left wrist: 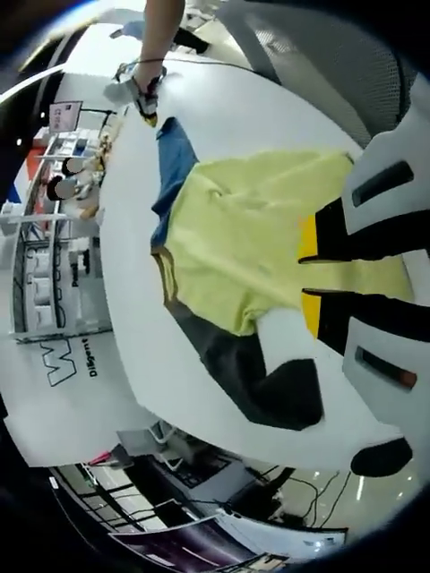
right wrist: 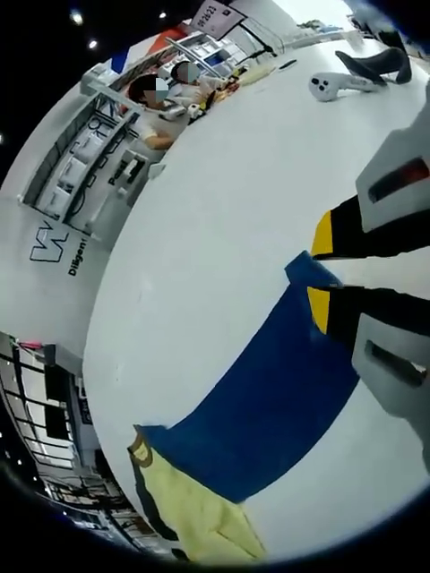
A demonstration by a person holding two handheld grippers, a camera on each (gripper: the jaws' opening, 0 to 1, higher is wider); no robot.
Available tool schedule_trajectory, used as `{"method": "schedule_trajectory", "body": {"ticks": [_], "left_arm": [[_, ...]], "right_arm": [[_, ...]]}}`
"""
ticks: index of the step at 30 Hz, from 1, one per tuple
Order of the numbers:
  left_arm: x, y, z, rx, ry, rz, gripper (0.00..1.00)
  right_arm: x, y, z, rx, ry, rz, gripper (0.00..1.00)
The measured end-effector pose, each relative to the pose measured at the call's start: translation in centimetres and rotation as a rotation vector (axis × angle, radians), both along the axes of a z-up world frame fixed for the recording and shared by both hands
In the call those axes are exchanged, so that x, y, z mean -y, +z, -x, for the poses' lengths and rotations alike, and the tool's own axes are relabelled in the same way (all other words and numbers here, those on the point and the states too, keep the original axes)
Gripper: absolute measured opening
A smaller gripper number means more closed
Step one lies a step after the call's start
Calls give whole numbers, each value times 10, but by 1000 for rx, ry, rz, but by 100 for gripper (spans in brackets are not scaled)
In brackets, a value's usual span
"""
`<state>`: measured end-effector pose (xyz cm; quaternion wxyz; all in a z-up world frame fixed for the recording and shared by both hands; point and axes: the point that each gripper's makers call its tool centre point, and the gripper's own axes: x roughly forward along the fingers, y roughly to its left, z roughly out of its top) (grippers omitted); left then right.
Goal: Fold the garment on the visible template until the final outline fits inside the template.
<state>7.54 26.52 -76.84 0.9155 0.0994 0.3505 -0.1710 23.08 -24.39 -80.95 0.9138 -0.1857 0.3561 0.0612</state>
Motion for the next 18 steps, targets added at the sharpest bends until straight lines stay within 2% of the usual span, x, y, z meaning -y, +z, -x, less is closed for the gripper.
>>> {"method": "schedule_trajectory", "body": {"ticks": [3, 7, 13, 18], "left_arm": [[13, -3, 2, -10, -41, 18, 9], [39, -11, 9, -44, -139, 36, 9], [56, -18, 15, -64, -179, 49, 10], [77, -27, 24, -90, -249, 60, 11]], "right_arm": [[-6, 0, 2, 5, 8, -14, 7], [-21, -3, 6, 7, 55, -37, 9], [-28, -16, 5, -24, 101, -54, 12], [-29, -24, 6, -53, 128, -37, 13]]}}
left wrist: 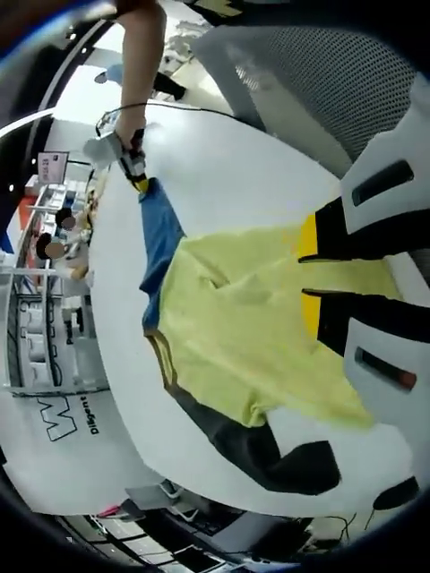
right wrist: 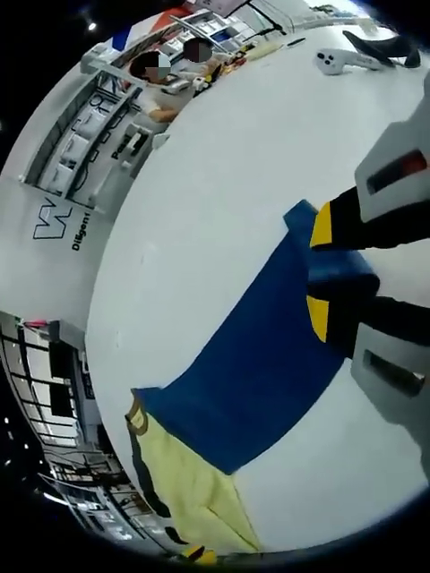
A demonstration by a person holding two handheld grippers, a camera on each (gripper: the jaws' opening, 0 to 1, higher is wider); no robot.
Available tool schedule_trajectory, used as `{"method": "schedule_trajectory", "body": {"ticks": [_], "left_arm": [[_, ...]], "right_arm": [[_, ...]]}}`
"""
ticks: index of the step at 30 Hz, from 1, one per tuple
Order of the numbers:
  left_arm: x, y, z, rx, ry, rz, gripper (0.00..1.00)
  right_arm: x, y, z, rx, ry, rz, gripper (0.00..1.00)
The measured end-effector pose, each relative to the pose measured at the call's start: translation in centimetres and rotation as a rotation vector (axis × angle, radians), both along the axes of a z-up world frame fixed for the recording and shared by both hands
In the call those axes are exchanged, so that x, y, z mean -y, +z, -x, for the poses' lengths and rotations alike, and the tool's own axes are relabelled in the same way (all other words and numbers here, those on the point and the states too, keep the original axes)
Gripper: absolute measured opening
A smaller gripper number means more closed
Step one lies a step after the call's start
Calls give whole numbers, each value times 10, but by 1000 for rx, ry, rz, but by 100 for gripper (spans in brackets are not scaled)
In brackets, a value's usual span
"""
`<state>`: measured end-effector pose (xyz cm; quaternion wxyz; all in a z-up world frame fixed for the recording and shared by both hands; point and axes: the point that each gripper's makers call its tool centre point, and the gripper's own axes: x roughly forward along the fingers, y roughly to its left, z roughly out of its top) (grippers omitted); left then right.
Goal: Fold the garment on the visible template until the final outline fits inside the template.
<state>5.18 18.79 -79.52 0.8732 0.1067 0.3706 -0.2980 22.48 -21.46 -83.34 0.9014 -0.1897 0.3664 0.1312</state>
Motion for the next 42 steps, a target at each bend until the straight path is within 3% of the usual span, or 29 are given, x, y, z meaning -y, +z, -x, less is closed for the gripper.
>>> {"method": "schedule_trajectory", "body": {"ticks": [7, 11, 18, 24, 31, 34, 42], "left_arm": [[26, -12, 13, -26, -124, -17, 11], [36, -19, 20, -45, -149, -18, 11], [38, -29, 27, -81, -152, -32, 12], [31, -33, 28, -94, -135, -45, 12], [27, -33, 28, -93, -122, -48, 12], [27, -33, 29, -95, -124, -49, 12], [27, -32, 29, -92, -125, -49, 12]], "right_arm": [[0, -6, 1, -12, -1, 7, 11], [1, -7, 2, -11, 3, 21, 8], [7, -12, 4, -22, 0, 45, 0], [9, -11, 4, -20, -1, 53, 0], [29, 12, 3, 73, -74, 68, 0], [39, 13, 4, 81, -93, 74, 0], [38, 15, 15, 76, -132, 54, 0]]}}
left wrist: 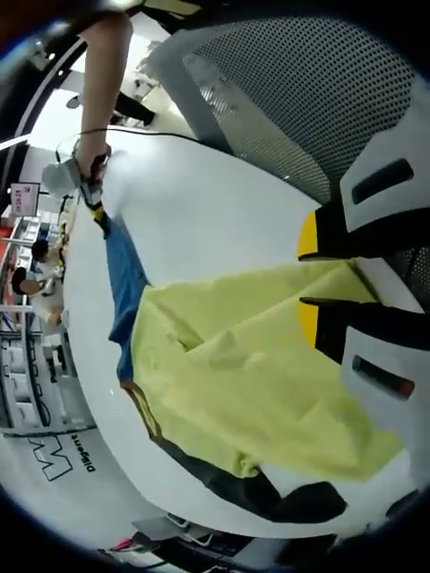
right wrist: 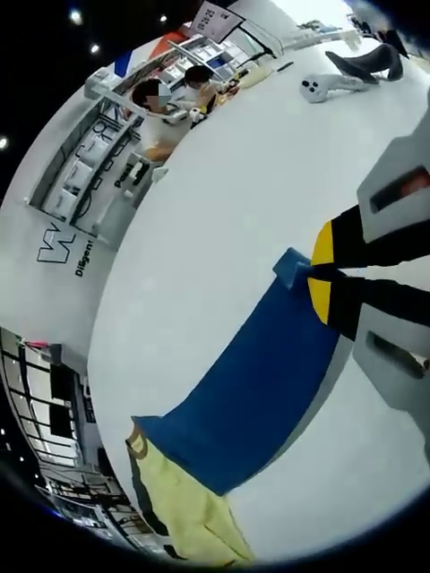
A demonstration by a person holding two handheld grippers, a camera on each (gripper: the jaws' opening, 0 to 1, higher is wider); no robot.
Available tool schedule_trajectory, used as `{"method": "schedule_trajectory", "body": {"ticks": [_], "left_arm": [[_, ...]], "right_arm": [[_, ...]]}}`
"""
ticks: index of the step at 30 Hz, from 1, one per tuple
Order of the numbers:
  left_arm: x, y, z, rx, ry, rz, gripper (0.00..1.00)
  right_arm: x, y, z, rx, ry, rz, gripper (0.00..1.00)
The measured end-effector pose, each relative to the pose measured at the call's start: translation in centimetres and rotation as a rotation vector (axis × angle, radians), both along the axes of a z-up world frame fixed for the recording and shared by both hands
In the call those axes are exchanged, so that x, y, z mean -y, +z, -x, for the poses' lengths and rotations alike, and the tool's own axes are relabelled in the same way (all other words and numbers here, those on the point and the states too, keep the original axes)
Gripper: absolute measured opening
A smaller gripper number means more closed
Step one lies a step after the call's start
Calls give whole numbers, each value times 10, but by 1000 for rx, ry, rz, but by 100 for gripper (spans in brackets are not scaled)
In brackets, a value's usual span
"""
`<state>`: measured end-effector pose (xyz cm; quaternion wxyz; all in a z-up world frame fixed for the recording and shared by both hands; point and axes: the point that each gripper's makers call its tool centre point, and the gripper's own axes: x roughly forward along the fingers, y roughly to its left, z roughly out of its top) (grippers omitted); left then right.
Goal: Fold the garment on the visible template until the final outline fits inside the template.
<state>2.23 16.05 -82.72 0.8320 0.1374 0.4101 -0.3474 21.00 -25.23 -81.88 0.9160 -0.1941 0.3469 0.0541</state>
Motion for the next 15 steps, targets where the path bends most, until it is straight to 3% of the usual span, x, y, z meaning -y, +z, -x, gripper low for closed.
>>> {"method": "schedule_trajectory", "body": {"ticks": [6, 15], "left_arm": [[-3, 2, -1, 5, 11, 0, 12], [-4, -1, 2, -2, 9, 0, 12]], "right_arm": [[5, 1, 7, 15, -119, -76, 0], [10, -5, 18, 3, -212, -142, 0]]}}
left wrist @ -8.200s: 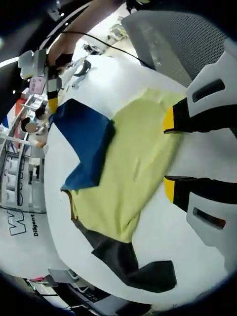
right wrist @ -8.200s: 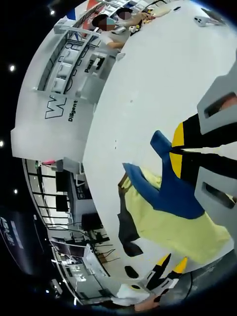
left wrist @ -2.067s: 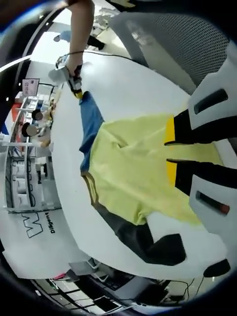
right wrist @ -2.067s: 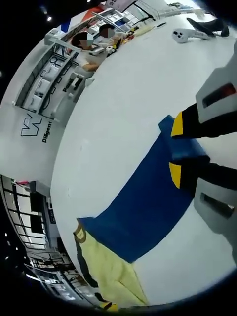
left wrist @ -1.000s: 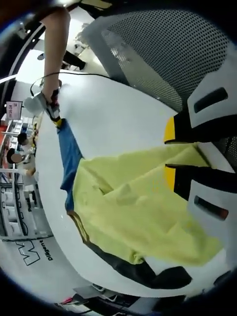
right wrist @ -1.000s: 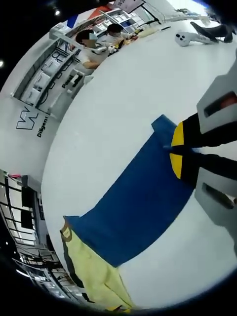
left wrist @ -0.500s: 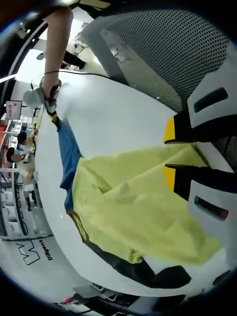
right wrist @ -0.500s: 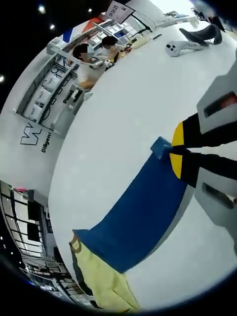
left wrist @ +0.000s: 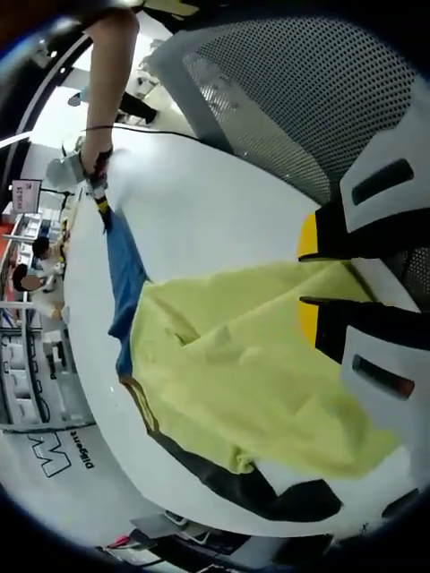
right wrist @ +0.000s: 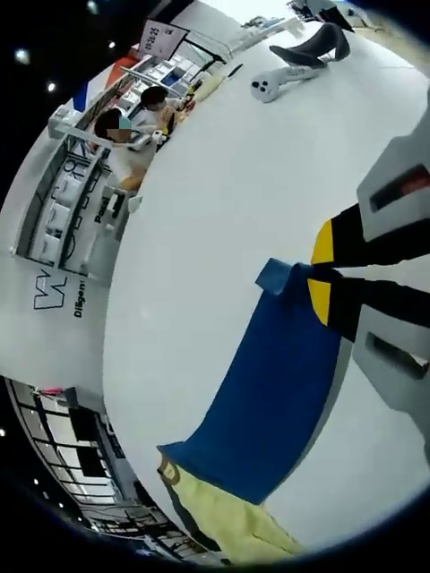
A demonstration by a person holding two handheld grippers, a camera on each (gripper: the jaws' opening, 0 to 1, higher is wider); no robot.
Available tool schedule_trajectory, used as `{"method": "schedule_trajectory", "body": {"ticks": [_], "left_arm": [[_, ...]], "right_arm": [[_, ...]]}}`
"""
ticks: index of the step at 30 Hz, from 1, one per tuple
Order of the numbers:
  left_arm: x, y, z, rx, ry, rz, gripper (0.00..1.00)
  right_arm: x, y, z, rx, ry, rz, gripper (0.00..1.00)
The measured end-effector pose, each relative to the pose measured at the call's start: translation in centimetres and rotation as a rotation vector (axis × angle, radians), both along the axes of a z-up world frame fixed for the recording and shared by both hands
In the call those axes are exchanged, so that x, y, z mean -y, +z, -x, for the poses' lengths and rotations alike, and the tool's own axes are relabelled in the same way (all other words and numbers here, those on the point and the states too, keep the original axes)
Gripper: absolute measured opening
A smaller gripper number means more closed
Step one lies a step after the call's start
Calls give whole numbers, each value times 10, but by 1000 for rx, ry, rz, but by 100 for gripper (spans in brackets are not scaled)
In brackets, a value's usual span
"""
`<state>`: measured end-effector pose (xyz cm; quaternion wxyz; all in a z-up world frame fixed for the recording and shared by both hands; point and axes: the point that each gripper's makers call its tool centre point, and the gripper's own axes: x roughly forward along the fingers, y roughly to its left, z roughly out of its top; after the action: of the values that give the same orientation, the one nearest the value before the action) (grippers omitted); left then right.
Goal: Fold the garment on the visible template until the final outline fits inside the template.
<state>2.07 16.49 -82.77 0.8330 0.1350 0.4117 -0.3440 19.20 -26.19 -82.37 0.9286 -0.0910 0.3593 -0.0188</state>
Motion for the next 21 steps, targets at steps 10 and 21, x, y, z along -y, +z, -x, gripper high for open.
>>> {"method": "schedule_trajectory", "body": {"ticks": [10, 21], "left_arm": [[7, 4, -2, 16, -12, 24, 12], [8, 11, -6, 43, -9, 56, 12]], "right_arm": [[8, -12, 12, -16, -78, -50, 0], [26, -9, 17, -5, -154, -42, 2]]}}
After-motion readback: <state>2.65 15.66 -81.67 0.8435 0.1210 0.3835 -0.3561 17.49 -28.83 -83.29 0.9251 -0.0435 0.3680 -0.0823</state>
